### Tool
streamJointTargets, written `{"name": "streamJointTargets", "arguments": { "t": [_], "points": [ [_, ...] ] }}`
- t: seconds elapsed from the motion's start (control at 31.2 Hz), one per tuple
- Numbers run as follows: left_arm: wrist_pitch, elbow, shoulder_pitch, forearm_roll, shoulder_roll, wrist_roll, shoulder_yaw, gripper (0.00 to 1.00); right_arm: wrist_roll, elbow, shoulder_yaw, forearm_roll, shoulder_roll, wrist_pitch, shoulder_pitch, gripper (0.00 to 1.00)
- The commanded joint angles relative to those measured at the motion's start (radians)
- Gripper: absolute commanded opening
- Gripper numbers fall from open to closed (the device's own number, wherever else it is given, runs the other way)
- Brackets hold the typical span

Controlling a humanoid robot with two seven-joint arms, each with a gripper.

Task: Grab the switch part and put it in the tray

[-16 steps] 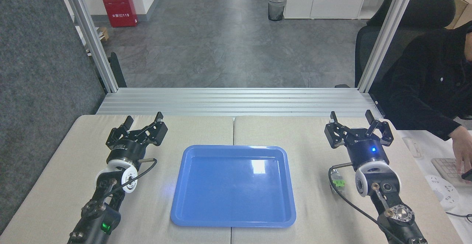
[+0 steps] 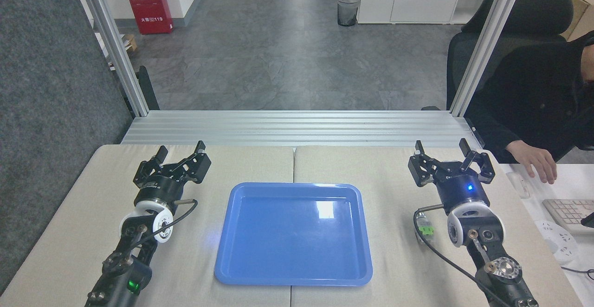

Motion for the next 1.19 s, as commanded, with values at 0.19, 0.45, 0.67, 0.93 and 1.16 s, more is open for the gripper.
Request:
{"name": "streamJointTargets", "arguments": {
  "t": [0.19, 0.45, 0.67, 0.93, 1.16],
  "points": [
    [0.0, 0.0, 0.0, 0.0, 0.0, 0.0, 0.0, 1.0, 0.004, -0.001, 0.0, -0.001, -0.001, -0.001, 0.0, 0.97],
    [0.0, 0.0, 0.0, 0.0, 0.0, 0.0, 0.0, 1.0, 0.005, -0.001, 0.0, -0.001, -0.001, -0.001, 0.0, 0.97],
    [0.0, 0.0, 0.0, 0.0, 0.0, 0.0, 0.0, 1.0, 0.005, -0.002, 0.0, -0.001, -0.001, -0.001, -0.002, 0.97],
    [0.0, 0.0, 0.0, 0.0, 0.0, 0.0, 0.0, 1.0, 0.005, -0.004, -0.001, -0.001, -0.001, -0.001, -0.002, 0.97],
    [0.0, 0.0, 0.0, 0.0, 0.0, 0.0, 0.0, 1.0, 0.005, -0.004, -0.001, 0.0, -0.001, 0.001, -0.002, 0.97]
  ]
}}
